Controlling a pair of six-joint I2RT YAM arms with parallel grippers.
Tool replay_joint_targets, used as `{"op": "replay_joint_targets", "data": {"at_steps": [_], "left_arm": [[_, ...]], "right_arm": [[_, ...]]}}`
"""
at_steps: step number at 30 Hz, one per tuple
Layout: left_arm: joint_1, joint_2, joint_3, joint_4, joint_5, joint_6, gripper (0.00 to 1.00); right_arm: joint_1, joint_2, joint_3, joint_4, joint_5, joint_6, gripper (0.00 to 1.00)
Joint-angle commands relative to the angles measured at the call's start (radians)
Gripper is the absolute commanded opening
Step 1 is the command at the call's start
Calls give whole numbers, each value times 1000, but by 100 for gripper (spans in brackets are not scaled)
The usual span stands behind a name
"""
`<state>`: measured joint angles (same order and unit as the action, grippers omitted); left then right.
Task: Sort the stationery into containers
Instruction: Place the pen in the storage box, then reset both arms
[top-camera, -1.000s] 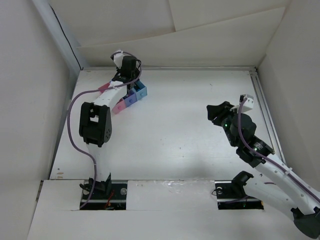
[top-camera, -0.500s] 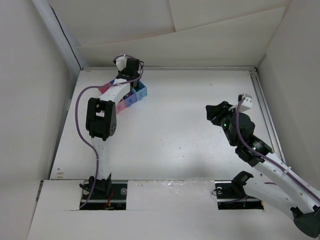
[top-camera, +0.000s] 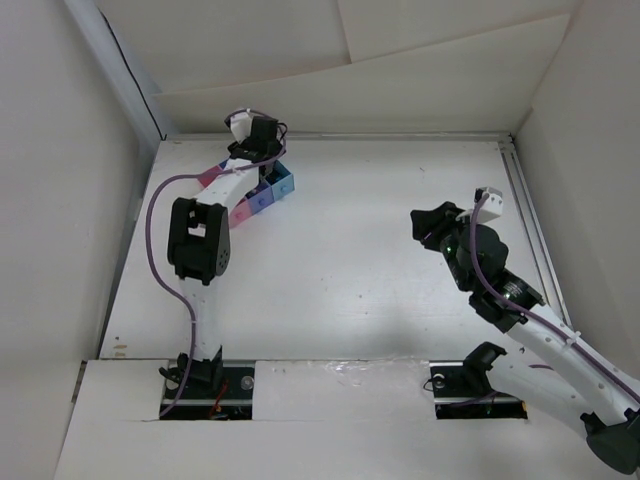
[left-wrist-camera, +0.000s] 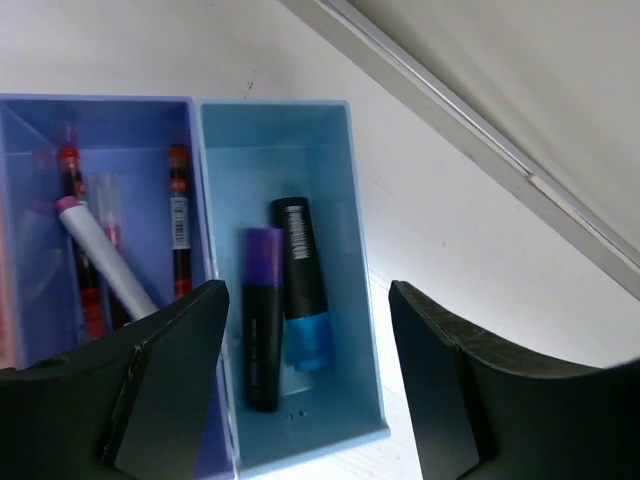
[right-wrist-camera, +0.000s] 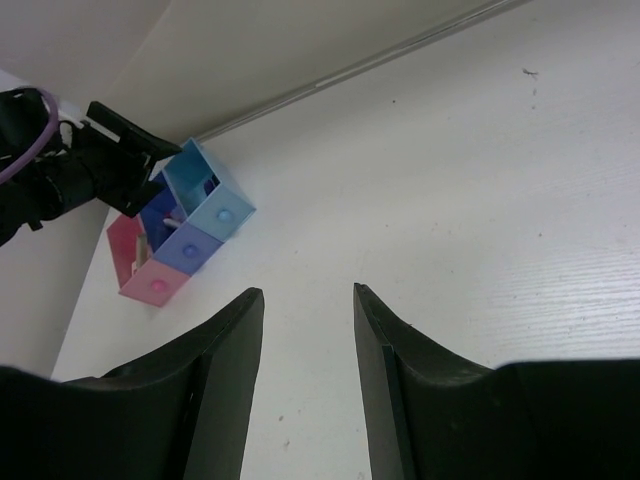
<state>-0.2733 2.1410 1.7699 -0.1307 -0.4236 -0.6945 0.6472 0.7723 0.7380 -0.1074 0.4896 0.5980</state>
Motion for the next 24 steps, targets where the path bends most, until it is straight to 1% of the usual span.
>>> {"op": "replay_joint_targets", "data": {"at_steps": [1, 2, 3, 4, 5, 6, 7, 8, 9, 10, 11, 12, 13, 14, 15, 16, 17, 20, 21, 23, 24], "left_arm": [[-12, -157, -20, 36, -23, 30, 62], [-12, -176, -36, 45, -32, 30, 62], [-26, -199, -84, 63, -55, 44, 62], [-35, -255, -116, 84, -55, 44, 62], [-35, -288, -150, 129, -44, 44, 62], [-35, -321, -221, 144, -21, 32, 62], [-46, -402, -268, 161, 20, 21, 62], [-46, -452, -321, 183, 31, 9, 62], [-59, -502, -383, 253, 31, 9, 62], [-73, -556, -524, 300, 31, 9, 87], [-99, -661, -596, 351, 31, 19, 100], [-112, -708, -657, 415, 31, 20, 100], [-122, -748, -750, 428, 51, 20, 100], [-122, -818, -783, 428, 61, 20, 100], [-135, -849, -809, 410, 75, 20, 100], [-135, -877, -837, 389, 89, 20, 100], [-135, -938, -899, 388, 129, 20, 100], [-135, -1038, -1010, 388, 190, 29, 100], [-135, -1116, -1033, 378, 200, 39, 100], [-135, -1205, -1081, 347, 200, 39, 100], [-135, -1301, -1127, 333, 200, 39, 100]], "right_arm": [[-8, -13, 41, 43, 6, -14, 47], [-8, -13, 41, 43, 6, -14, 47], [-8, -13, 41, 43, -6, -14, 48], [-8, -13, 41, 43, -6, -14, 48], [-8, -13, 41, 52, 3, -14, 50], [-8, -2, 41, 52, 3, -14, 50], [-8, -2, 41, 52, 3, -14, 50], [-8, -2, 41, 52, 3, -14, 50], [-8, -2, 41, 52, -8, -14, 54], [-8, 7, 41, 52, -8, -14, 56], [-8, 7, 41, 52, -8, -14, 58], [-8, 7, 41, 52, -8, -14, 67], [-8, 7, 41, 52, 3, -14, 74], [-8, 18, 50, 52, -9, -14, 95], [-8, 18, 51, 52, -9, -14, 100], [-8, 18, 51, 52, -22, -14, 100], [-8, 28, 51, 52, -22, -14, 100], [-8, 28, 60, 52, -9, -14, 100], [-8, 28, 60, 52, -9, -14, 100], [-8, 28, 60, 52, 1, -23, 100], [-8, 28, 60, 52, 1, -23, 100]]}}
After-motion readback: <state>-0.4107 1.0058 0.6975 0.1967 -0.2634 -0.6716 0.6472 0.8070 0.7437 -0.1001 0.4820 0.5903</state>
